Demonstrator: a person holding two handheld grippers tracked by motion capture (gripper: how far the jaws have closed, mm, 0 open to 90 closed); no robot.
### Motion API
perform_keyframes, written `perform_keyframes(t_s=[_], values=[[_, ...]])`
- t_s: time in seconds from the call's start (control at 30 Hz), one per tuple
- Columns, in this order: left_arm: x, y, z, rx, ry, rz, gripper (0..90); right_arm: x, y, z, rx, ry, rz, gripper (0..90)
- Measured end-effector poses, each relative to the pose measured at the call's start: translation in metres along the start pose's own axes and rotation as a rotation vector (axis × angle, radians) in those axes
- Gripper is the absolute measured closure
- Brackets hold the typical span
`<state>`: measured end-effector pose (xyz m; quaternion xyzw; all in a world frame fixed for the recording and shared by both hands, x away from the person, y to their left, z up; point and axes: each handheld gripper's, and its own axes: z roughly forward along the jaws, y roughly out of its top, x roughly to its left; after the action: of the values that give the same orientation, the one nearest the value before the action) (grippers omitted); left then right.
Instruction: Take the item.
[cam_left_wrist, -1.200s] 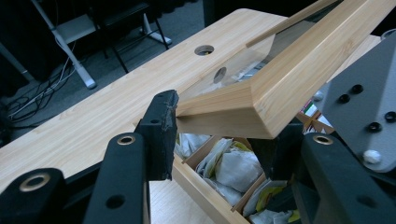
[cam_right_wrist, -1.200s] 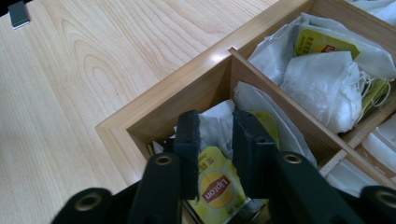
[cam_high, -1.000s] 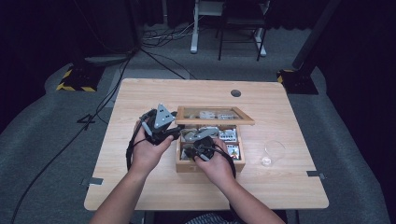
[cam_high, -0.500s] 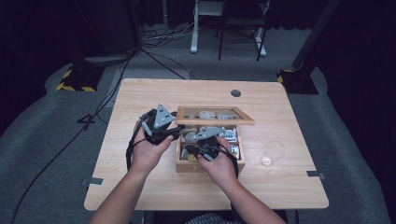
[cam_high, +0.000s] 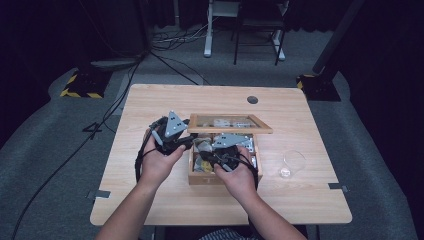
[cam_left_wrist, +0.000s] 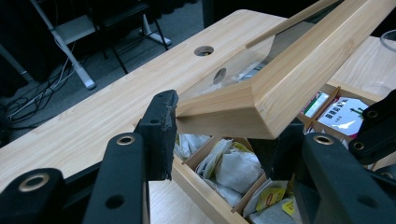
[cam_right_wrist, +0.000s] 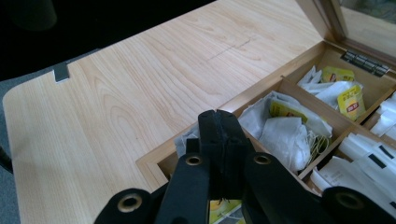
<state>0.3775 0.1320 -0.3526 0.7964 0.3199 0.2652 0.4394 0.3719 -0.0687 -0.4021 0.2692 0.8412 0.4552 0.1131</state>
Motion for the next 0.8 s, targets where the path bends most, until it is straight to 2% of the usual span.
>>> perform_keyframes(t_s=[0.23, 0.53, 0.8], values=[[0.0, 0.0, 0.0, 0.0, 0.0, 0.001, 53.6, 0.001, 0.0, -0.008, -0.015, -0.008, -0.002, 90.0], [0.001, 0.0, 0.0, -0.003, 0.0, 0.001, 53.7, -0.006, -0.006, -0.035, -0.045, -0.055, 0.005, 90.0], [0.001, 0.001, 0.001, -0.016, 0.0, -0.002, 53.8, -0.018, -0.013, -0.067, -0.08, -0.117, 0.025, 90.0]])
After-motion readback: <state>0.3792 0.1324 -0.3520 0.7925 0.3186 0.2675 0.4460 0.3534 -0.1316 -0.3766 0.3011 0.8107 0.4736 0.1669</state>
